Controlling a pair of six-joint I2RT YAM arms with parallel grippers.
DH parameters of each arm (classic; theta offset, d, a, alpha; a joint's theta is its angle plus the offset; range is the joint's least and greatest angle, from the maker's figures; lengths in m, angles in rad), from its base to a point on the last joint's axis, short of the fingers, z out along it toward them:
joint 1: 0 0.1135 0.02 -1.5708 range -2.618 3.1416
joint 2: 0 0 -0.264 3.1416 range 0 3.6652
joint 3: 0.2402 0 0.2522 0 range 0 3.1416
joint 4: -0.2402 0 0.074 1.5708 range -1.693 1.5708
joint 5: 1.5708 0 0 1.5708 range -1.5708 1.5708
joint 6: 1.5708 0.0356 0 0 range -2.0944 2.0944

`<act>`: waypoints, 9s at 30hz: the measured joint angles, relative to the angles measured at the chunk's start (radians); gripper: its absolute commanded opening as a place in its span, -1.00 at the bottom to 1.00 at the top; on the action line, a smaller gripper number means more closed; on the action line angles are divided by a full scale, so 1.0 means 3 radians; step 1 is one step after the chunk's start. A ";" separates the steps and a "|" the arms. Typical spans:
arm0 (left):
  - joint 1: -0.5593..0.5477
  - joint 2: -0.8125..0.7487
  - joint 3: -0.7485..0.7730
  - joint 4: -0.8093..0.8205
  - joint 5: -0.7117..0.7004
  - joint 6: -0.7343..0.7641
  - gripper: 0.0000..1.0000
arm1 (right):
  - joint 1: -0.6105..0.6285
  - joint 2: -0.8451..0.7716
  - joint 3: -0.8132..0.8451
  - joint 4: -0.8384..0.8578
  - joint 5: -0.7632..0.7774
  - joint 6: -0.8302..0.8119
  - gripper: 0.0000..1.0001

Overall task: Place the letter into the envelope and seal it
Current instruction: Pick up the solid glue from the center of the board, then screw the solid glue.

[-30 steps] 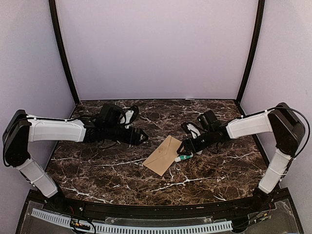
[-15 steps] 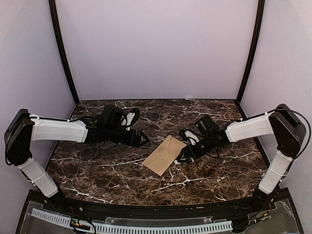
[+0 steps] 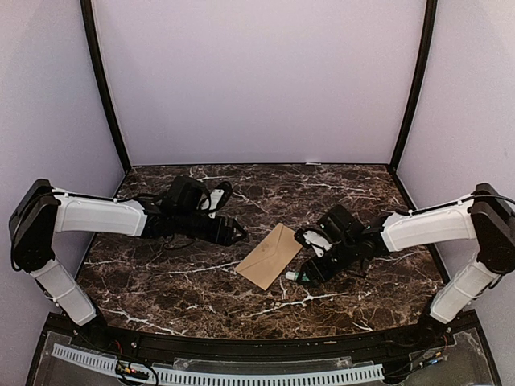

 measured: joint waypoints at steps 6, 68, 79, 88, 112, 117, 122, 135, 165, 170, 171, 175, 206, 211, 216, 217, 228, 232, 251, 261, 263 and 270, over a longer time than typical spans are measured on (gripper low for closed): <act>0.0000 0.0003 -0.0017 0.0011 0.0039 -0.0001 0.47 | 0.0238 -0.0052 0.0000 -0.0001 0.0436 0.0048 0.21; -0.0163 -0.1150 -0.0676 0.3043 0.0726 -0.0899 0.31 | 0.0809 -0.0167 0.1101 0.2694 0.0328 0.0137 -1.00; -0.0163 -0.1053 -0.0577 0.3067 0.0704 -0.0977 0.03 | 0.0809 -0.0092 0.1127 0.2647 0.0100 0.0139 -1.00; -0.0163 -0.1021 -0.0552 0.3042 0.0680 -0.1001 -0.22 | 0.0809 -0.0067 0.1125 0.2632 0.0080 0.0145 -1.00; -0.0155 -0.0989 -0.0552 0.3079 0.0704 -0.1058 -1.00 | 0.0804 -0.0150 0.1027 0.2649 0.0234 0.0226 0.36; -0.0155 -0.0989 -0.0552 0.3040 0.0708 -0.1048 -1.00 | 0.0678 -0.0323 0.0839 0.2659 0.0107 0.0345 0.62; -0.0155 -0.0999 -0.0552 0.3016 0.0767 -0.0999 -1.00 | 0.0450 -0.0437 0.0738 0.2649 -0.0318 0.0509 0.53; -0.0154 -0.1002 -0.0551 0.3035 0.1069 -0.1003 -1.00 | 0.0392 0.0006 0.0888 0.2744 -0.1583 0.0927 -0.10; -0.0145 -0.1059 -0.0549 0.2667 0.0514 -0.0711 -1.00 | 0.0685 0.0024 0.1125 0.2214 -0.0182 0.0610 -1.00; -0.0131 -0.1063 -0.0548 0.2461 0.0130 -0.0542 -1.00 | 0.0839 0.0224 0.1452 0.1804 0.0584 0.0582 -1.00; -0.0131 -0.1063 -0.0548 0.2391 0.0032 -0.0507 -1.00 | 0.0862 0.0271 0.1502 0.1743 0.0716 0.0594 -1.00; -0.0139 -0.1063 -0.0548 0.2144 -0.0256 -0.0409 -1.00 | 0.0932 0.0449 0.1668 0.1558 0.1099 0.0693 -1.00; 0.0210 -0.0877 -0.0103 0.1302 -0.0225 -0.0805 -1.00 | 0.0139 -0.0322 0.1118 0.1920 0.0594 0.0661 0.79; 0.0312 -0.0877 -0.0253 0.1714 0.0431 -0.0900 -1.00 | -0.0004 -0.0261 0.0814 0.2471 -0.0303 0.0985 0.76; 0.0327 -0.0875 -0.0412 0.2486 0.1081 -0.1137 -1.00 | -0.0010 -0.0135 0.0764 0.3057 -0.1041 0.1330 0.72; 0.0332 -0.0868 -0.0434 0.2664 0.1177 -0.1200 -1.00 | -0.0010 -0.0127 0.0753 0.3171 -0.1152 0.1387 0.71; 0.0352 -0.0575 -0.0455 0.4031 0.1708 -0.1958 -1.00 | 0.0094 -0.0015 0.0765 0.3600 -0.1682 0.1583 0.54; 0.0352 -0.0568 -0.0455 0.4078 0.1736 -0.1990 -1.00 | 0.0187 0.0221 0.0952 0.3576 -0.1756 0.1555 0.37; 0.0351 -0.0690 -0.0455 0.3911 0.1738 -0.1837 -1.00 | 0.0399 0.0558 0.1319 0.3417 -0.1849 0.1485 -0.71; 0.0352 -0.0720 -0.0460 0.3858 0.1723 -0.1766 -1.00 | 0.0401 0.0563 0.1317 0.3419 -0.1768 0.1466 -0.86; 0.0352 -0.0738 -0.0477 0.3824 0.1686 -0.1718 -1.00 | 0.0403 0.0562 0.1315 0.3390 -0.1706 0.1447 -0.86; 0.0314 -0.0928 -0.0496 0.3057 0.1331 -0.1141 -1.00 | 0.0425 0.0487 0.1316 0.2883 -0.1170 0.1195 -0.95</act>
